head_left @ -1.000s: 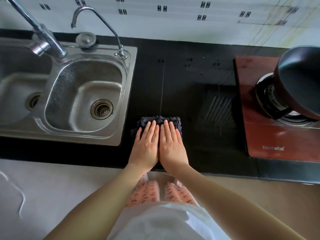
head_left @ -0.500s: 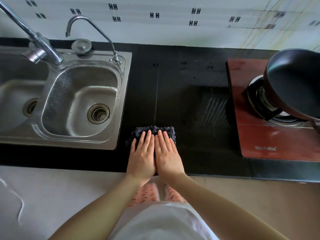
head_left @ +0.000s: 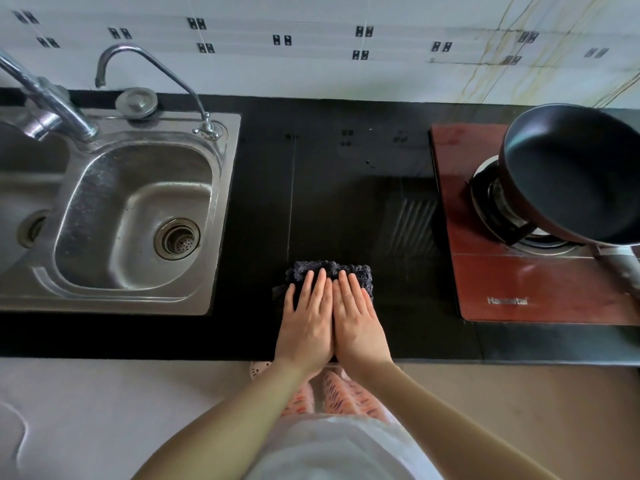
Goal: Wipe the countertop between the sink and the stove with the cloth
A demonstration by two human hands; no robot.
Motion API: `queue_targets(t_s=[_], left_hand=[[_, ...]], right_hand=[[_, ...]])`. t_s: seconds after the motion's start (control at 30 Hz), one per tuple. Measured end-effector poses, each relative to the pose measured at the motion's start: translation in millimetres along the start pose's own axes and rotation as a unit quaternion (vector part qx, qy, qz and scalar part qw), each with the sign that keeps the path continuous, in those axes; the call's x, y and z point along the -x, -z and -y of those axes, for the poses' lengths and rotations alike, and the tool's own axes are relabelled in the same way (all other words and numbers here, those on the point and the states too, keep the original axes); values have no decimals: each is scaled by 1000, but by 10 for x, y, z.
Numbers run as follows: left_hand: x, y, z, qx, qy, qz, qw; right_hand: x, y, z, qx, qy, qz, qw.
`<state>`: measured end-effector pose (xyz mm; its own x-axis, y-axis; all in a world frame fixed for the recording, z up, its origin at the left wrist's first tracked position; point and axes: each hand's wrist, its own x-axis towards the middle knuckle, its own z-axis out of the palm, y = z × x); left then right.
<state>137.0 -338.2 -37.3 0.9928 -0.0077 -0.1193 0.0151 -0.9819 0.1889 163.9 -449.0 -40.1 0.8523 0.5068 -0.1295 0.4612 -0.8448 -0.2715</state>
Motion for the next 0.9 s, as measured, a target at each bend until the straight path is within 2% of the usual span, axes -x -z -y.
queue_targets(t_s=[0.3,0.5,0.9], left_hand=[[-27,2,67,0,-13,8,1000],[-105,5,84,-3,-18,22,1000],[-1012,197,359,-66,-23,36,997]], right_hand=[[-28,32,57,-26,-7,-22,999],[-101,4,36,-24,-10,-5,1000],[-992,220,-151,-26,13,29,999]])
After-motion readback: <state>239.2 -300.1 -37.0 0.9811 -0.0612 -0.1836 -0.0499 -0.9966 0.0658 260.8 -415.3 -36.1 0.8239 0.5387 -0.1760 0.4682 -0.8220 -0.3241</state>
